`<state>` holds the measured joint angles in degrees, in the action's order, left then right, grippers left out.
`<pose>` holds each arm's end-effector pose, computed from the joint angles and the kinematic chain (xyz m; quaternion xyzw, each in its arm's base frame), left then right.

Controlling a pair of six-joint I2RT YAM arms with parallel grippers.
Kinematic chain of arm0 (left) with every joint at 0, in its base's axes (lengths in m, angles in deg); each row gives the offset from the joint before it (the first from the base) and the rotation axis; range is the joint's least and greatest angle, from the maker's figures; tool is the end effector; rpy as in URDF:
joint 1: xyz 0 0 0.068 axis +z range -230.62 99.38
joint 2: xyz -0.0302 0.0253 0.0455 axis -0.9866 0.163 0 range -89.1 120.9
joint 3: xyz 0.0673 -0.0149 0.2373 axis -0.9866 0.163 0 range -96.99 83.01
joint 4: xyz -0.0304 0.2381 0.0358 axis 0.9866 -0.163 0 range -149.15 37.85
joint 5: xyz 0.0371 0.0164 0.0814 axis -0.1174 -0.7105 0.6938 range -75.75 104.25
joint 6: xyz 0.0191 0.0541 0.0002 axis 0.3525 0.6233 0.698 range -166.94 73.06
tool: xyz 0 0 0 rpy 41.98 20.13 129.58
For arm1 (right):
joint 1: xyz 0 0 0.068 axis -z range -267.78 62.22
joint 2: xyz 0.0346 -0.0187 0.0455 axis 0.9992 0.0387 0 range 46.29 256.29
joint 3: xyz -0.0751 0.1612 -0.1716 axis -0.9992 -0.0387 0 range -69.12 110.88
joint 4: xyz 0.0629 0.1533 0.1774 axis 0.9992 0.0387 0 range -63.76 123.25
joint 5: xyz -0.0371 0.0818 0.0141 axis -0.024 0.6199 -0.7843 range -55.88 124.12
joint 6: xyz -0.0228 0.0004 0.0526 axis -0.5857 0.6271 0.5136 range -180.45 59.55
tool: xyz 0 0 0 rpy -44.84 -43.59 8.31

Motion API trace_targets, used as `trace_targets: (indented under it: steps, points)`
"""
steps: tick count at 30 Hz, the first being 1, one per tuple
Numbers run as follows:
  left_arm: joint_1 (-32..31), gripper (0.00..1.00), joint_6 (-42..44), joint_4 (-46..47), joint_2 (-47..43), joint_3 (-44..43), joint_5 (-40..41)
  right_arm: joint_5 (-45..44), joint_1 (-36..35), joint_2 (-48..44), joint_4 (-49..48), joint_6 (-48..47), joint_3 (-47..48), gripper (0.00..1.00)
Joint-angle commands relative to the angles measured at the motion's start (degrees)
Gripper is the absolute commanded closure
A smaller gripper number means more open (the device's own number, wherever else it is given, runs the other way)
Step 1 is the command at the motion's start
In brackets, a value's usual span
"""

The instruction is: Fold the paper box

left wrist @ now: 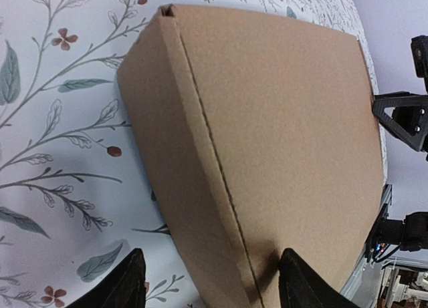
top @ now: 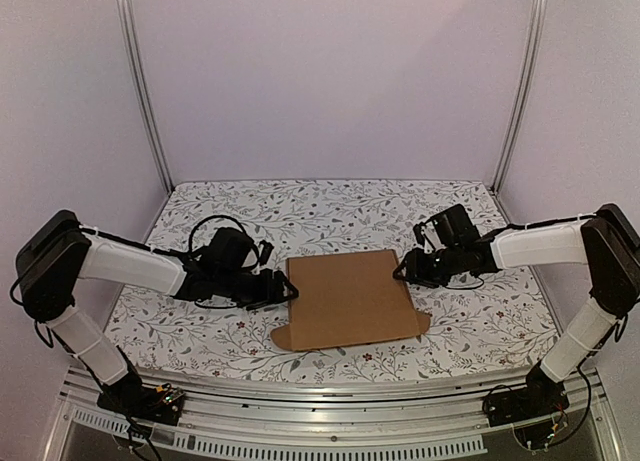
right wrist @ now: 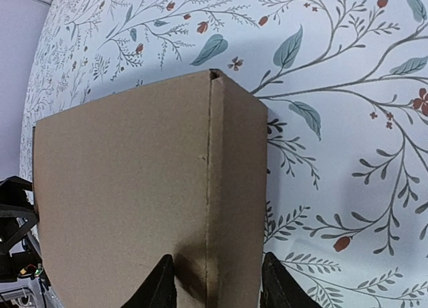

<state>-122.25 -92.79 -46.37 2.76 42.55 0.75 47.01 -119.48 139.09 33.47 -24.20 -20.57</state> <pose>0.2136 -0.2026 0.1312 0.0106 0.9205 -0.3380 0.1958 0.2551 0.1681 0.1478 0.0003 0.9388 0.2711 0.2126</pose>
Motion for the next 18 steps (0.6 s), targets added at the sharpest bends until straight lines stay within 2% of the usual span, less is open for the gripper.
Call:
trace_targets:
  steps: [1,11,18]
  points:
    - [0.8,0.34,-0.1,0.0,1.0,-0.4,-0.6,1.9,1.0,2.7,-2.5,1.5,-3.0,0.62]
    - [1.4,0.33,-2.2,2.9,1.8,1.4,-2.3,2.4,1.0,2.8,-6.0,3.0,-7.7,0.85]
    - [1.9,0.32,-3.8,5.6,1.0,3.7,-4.4,2.3,1.0,1.1,-6.2,3.1,-9.6,0.96]
